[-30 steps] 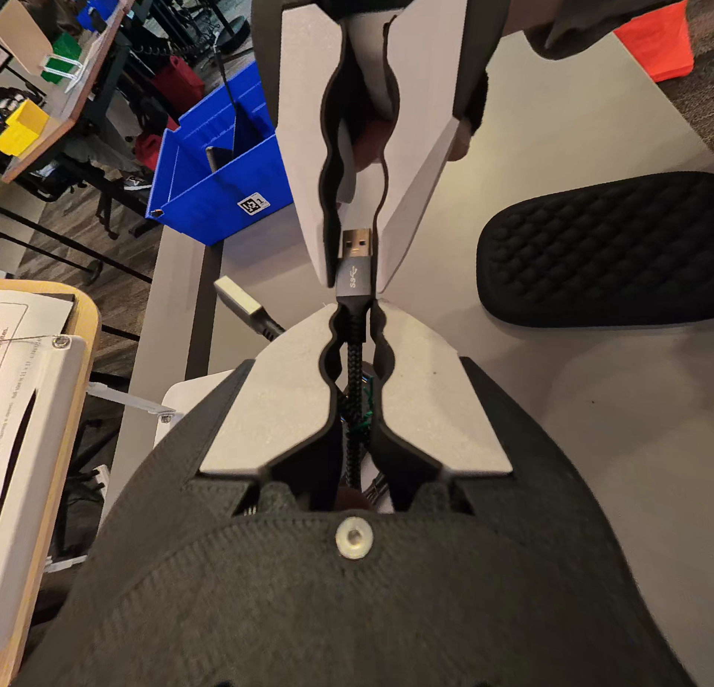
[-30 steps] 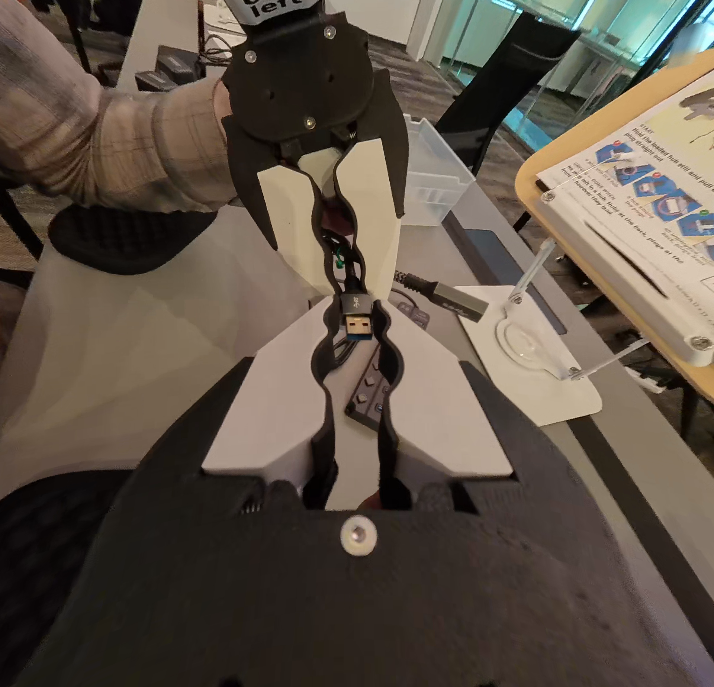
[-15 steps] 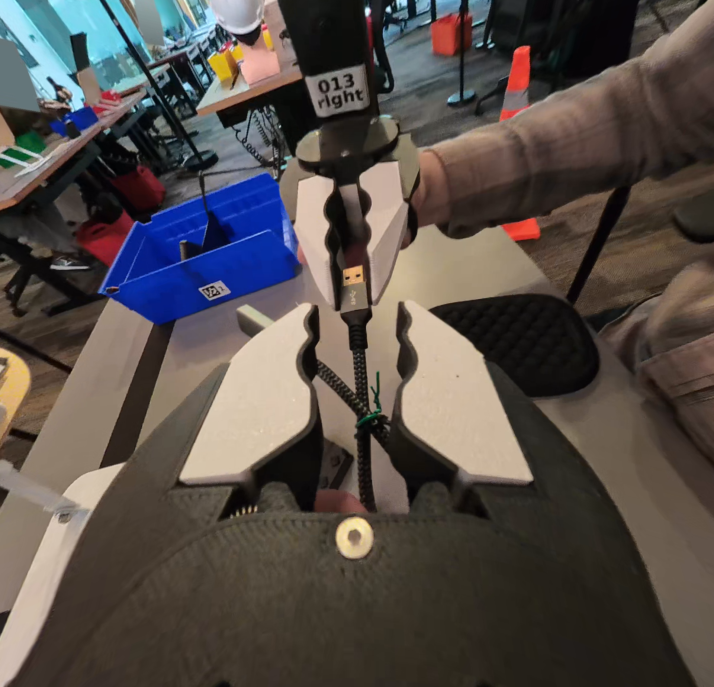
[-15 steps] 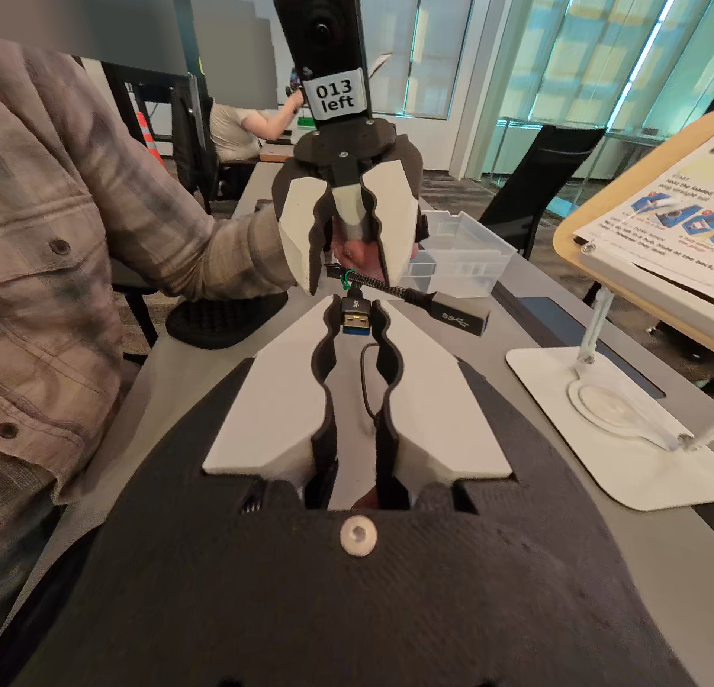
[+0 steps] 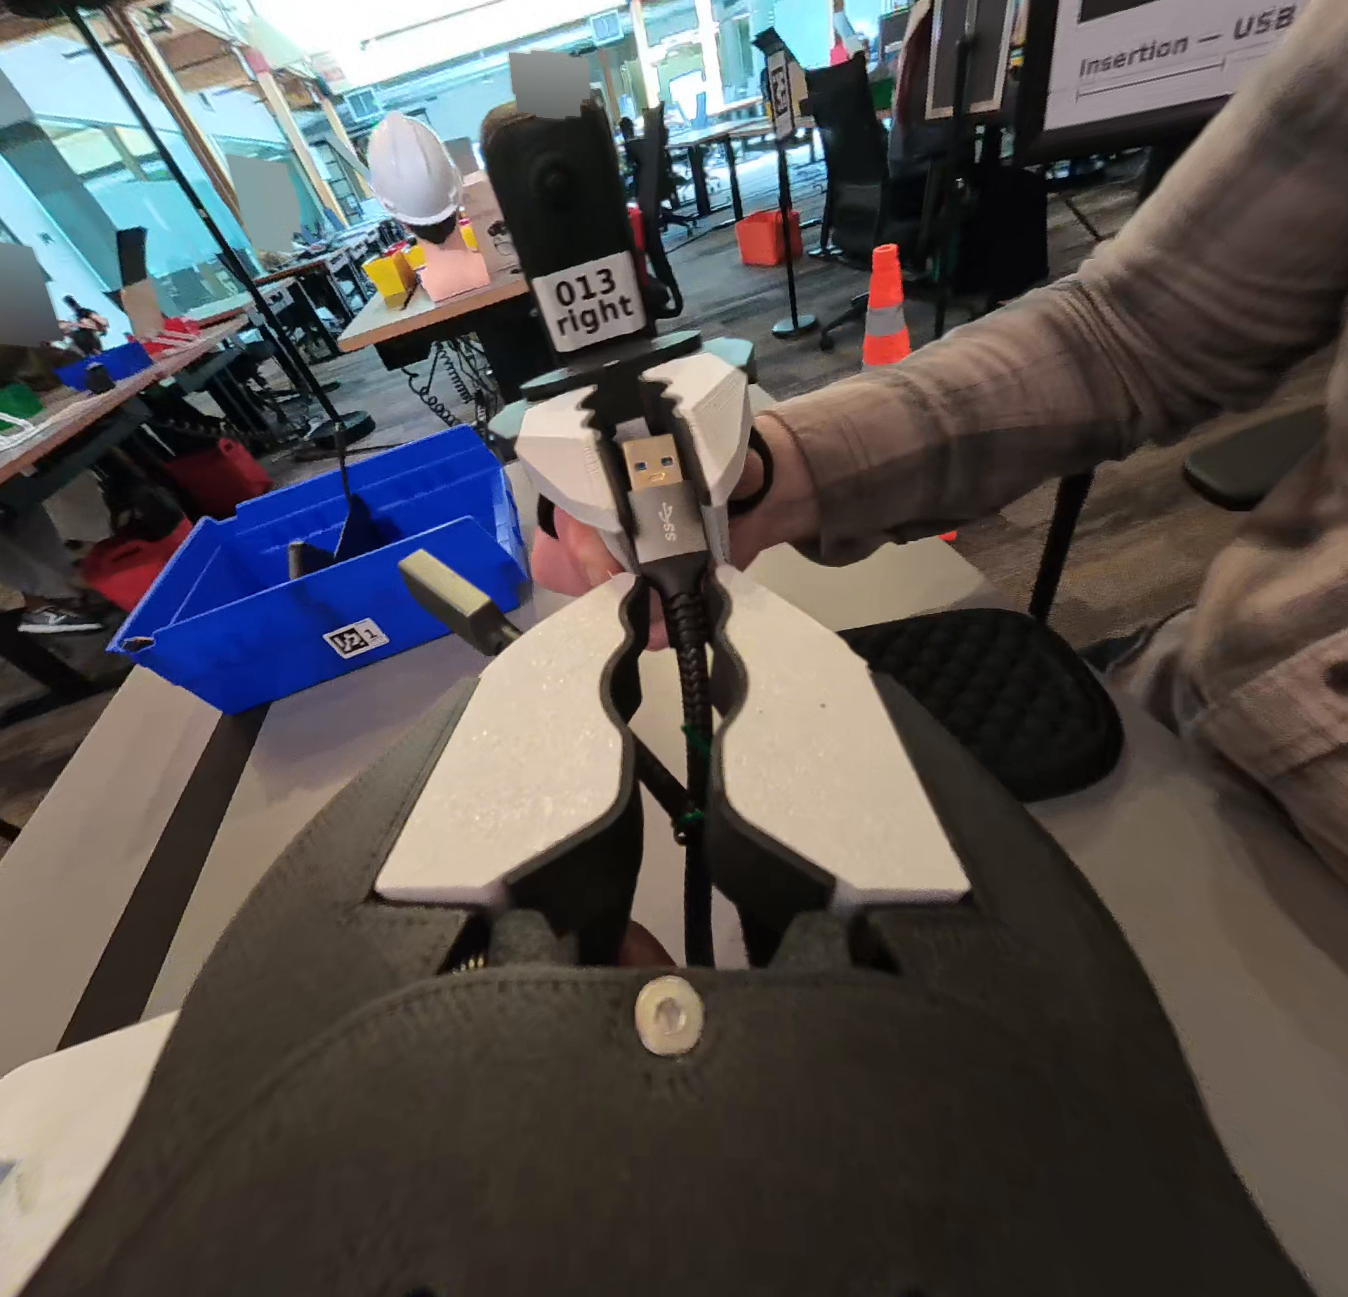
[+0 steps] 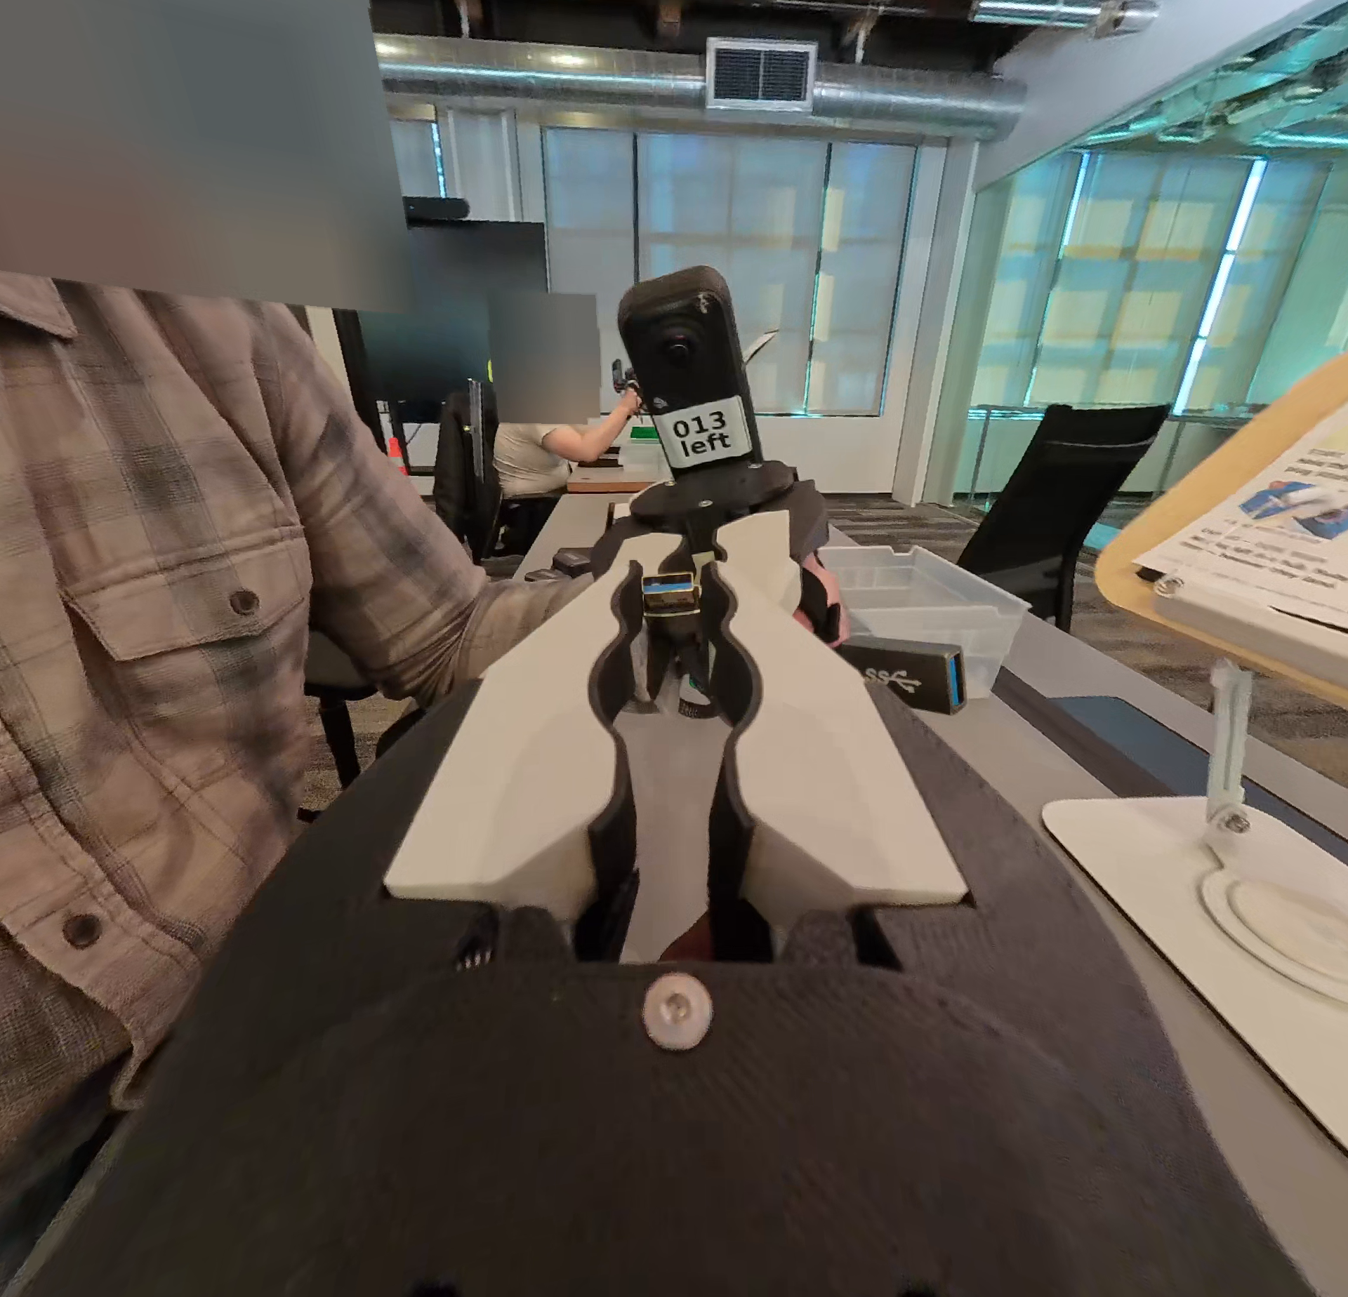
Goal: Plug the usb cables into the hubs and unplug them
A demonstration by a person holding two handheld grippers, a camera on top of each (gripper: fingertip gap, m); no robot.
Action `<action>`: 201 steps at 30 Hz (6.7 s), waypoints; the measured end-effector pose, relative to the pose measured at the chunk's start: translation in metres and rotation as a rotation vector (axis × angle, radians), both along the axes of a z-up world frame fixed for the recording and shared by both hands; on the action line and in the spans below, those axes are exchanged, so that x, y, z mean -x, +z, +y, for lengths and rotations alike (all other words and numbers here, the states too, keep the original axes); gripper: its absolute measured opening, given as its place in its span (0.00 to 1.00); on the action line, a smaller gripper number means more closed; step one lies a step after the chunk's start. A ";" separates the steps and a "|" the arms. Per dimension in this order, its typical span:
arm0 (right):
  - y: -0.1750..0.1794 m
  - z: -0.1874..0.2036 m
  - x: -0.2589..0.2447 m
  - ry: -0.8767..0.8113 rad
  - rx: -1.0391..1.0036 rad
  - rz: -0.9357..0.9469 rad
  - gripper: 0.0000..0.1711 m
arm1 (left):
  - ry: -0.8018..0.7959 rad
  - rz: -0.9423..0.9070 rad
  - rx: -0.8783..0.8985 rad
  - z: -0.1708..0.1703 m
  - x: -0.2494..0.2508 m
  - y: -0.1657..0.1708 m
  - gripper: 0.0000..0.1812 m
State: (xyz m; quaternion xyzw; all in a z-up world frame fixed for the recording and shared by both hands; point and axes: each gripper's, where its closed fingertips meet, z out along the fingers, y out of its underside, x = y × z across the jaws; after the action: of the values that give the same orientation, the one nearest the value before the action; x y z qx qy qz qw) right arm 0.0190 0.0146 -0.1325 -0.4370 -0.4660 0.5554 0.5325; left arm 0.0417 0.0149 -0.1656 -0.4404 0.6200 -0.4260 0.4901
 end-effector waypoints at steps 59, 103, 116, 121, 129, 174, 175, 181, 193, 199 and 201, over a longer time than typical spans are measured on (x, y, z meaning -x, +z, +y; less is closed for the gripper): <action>-0.019 0.051 -0.026 -1.184 -0.944 -0.593 0.04 | 0.112 -0.120 0.388 0.027 -0.009 0.016 0.08; -0.195 0.086 -0.004 -0.623 0.100 -0.926 0.40 | 0.436 0.120 0.033 0.094 0.066 0.003 0.08; -0.237 0.097 0.009 -0.606 0.256 -0.941 0.29 | 0.449 0.079 0.029 0.096 0.079 0.016 0.08; -0.221 0.098 0.005 -0.601 0.220 -0.886 0.29 | 0.461 0.068 0.026 0.098 0.084 0.020 0.08; -0.216 0.094 -0.022 -0.660 0.266 -0.929 0.29 | 0.468 0.067 0.025 0.100 0.085 0.020 0.08; -0.235 0.103 -0.004 0.307 -0.214 -1.018 0.32 | 0.461 -0.002 -0.017 0.093 0.106 0.051 0.08; -0.235 0.101 -0.001 0.328 -0.208 -0.996 0.33 | 0.461 0.003 -0.015 0.094 0.105 0.049 0.08; -0.235 0.096 0.013 0.365 -0.201 -0.918 0.31 | 0.467 0.025 0.004 0.102 0.103 0.038 0.08; -0.174 0.117 -0.022 0.150 -0.261 -1.111 0.30 | 0.471 0.075 0.026 0.112 0.097 0.017 0.08; -0.131 0.131 -0.059 0.084 -0.451 -1.464 0.30 | 0.460 0.112 0.022 0.111 0.089 0.007 0.08; -0.117 0.135 -0.070 0.070 -0.528 -1.612 0.30 | 0.449 0.118 0.028 0.110 0.086 0.003 0.08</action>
State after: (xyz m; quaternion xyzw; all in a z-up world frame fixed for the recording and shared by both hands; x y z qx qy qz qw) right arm 0.0895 0.1493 -0.2498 -0.5459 -0.8305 -0.0367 0.1046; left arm -0.0441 0.1252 -0.1624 -0.5982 0.5280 -0.2886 0.5292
